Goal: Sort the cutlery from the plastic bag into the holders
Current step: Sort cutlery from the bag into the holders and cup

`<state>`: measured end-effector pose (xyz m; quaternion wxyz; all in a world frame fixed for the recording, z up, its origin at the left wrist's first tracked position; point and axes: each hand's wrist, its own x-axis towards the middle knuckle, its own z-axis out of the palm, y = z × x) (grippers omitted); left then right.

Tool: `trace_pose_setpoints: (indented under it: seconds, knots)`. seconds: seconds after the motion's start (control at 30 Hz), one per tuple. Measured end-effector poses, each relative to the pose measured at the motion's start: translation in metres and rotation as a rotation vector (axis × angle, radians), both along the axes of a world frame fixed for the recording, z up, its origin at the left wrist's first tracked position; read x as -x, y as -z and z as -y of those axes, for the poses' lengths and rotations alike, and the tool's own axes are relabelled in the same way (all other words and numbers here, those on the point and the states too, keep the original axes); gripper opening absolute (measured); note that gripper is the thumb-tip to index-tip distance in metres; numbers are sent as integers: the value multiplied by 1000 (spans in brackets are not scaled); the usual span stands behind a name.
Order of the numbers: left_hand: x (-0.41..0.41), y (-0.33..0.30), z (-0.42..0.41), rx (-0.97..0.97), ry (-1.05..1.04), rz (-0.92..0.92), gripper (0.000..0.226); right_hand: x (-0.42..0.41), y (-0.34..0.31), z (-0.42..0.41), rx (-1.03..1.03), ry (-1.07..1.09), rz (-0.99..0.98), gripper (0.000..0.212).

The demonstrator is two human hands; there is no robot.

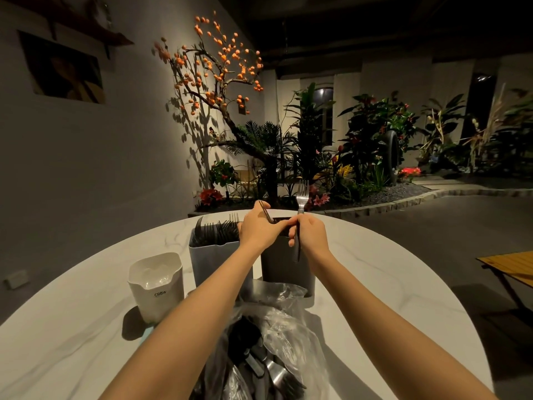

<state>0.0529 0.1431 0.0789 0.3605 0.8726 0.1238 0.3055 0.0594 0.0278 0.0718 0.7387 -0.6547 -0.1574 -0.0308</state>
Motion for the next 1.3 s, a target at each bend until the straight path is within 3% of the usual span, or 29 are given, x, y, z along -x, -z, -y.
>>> trace_pose_setpoints:
  seconds: [0.17,0.4,0.5,0.57,0.63,0.7,0.77,0.83,0.97,1.17,1.3]
  knots:
    - [8,-5,-1,134,58,247,64,3,-2,2,8,1,-16,32]
    - [14,-3,-3,111,19,506,44,7,-2,1,33,-1,-11,32]
    - [17,-4,-4,-3,-5,541,21,7,-1,-1,41,-10,-23,32]
    - [16,-4,-6,-250,-70,389,26,7,0,-2,38,-17,-32,31]
    - [17,-3,-6,-562,-143,19,33,7,1,-2,34,-24,-33,31]
    - [16,1,-4,-684,-128,-283,39,7,1,-4,39,-29,-32,31]
    - [15,5,-2,-703,-107,-354,41,6,2,-5,47,-31,-31,31]
    - [15,6,-1,-608,-101,-224,38,5,3,-5,57,-46,-30,31]
    - [14,-1,-5,-181,6,75,44,6,2,-5,101,-126,5,33]
    - [24,-9,-10,100,232,98,29,20,4,-11,197,-264,85,34]
    - [41,-11,-16,271,267,114,31,31,3,-21,191,-333,72,37]
